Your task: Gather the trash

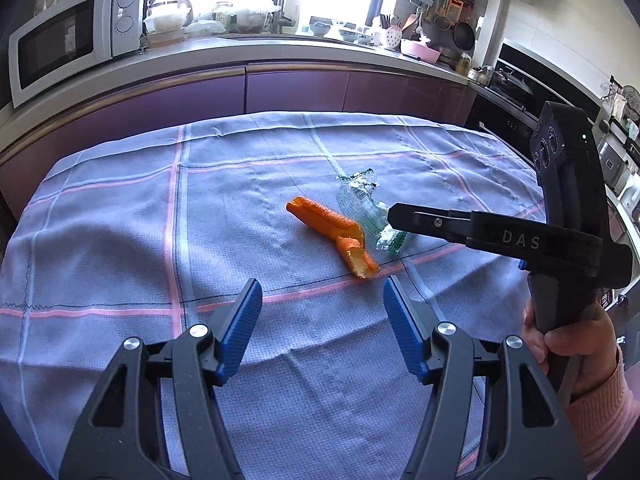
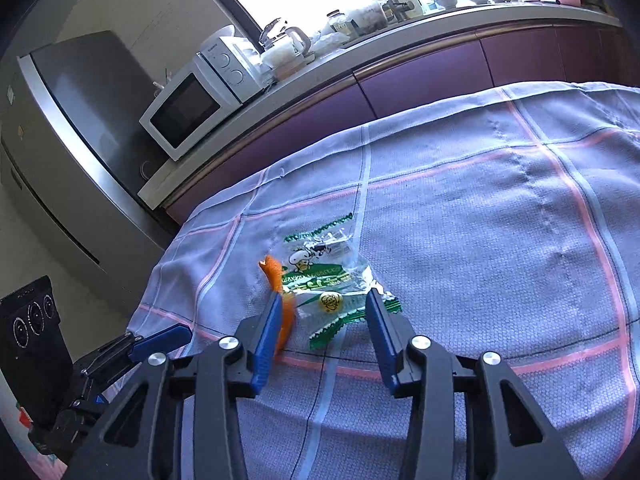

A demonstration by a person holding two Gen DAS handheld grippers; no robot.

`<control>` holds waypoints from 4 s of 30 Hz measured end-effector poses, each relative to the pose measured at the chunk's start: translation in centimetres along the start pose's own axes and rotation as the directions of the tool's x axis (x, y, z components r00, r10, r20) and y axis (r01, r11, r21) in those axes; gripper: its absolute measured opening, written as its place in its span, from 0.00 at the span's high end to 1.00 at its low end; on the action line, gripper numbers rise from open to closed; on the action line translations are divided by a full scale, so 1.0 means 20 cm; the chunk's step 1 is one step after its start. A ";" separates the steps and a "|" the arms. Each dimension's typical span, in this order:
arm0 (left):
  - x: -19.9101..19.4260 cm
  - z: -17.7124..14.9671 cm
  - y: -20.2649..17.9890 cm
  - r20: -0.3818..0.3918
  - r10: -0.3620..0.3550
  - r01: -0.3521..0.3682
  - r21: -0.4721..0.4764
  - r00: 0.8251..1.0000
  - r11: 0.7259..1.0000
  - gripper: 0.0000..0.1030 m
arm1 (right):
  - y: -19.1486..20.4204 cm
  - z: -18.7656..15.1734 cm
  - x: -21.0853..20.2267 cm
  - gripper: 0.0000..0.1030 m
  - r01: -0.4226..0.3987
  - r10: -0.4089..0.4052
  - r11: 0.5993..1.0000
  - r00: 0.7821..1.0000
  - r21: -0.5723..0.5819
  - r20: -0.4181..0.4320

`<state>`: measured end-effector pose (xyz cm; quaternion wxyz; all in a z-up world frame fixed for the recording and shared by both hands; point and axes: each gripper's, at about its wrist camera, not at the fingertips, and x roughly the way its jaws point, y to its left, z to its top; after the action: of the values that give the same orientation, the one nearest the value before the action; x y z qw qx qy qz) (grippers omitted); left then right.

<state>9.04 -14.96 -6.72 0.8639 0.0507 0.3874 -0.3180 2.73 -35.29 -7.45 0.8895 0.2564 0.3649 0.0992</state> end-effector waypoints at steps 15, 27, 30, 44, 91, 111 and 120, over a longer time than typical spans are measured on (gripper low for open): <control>0.18 0.08 -0.04 -0.075 -0.059 0.057 -0.024 0.995 0.998 0.57 | -0.05 0.01 -0.05 0.61 -0.024 0.022 0.998 1.000 0.061 0.022; 0.25 0.09 -0.05 -0.106 -0.097 0.092 -0.054 0.990 0.994 0.95 | -0.01 0.05 0.02 0.49 -0.016 0.016 0.999 1.000 0.045 0.001; 0.24 0.08 -0.03 -0.099 -0.094 0.088 -0.060 0.991 0.994 0.96 | 0.00 0.06 0.05 0.49 -0.001 0.001 1.000 1.000 0.030 -0.008; 0.08 0.02 0.09 -0.046 -0.032 0.030 -0.060 0.998 0.998 0.97 | 0.01 0.05 0.04 0.65 0.009 -0.008 1.000 1.000 0.020 -0.012; -0.11 -0.08 0.21 0.011 0.039 -0.038 -0.051 0.999 0.998 0.90 | 0.10 0.01 0.04 0.87 -0.065 0.065 0.998 0.998 0.001 0.002; -0.47 -0.23 0.33 0.082 0.124 -0.121 -0.049 0.989 0.991 0.92 | 0.36 -0.13 0.07 0.87 -0.205 0.203 0.978 0.978 -0.044 -0.052; -0.36 -0.36 0.35 -0.005 0.101 -0.101 -0.036 0.995 0.994 0.85 | 0.38 -0.16 0.11 0.87 -0.205 0.202 0.978 0.976 -0.043 -0.077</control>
<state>4.93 -3.28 -7.77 0.8790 0.0551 0.3914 -0.2667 2.10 -26.88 -6.68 0.8672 0.2659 0.3659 0.2083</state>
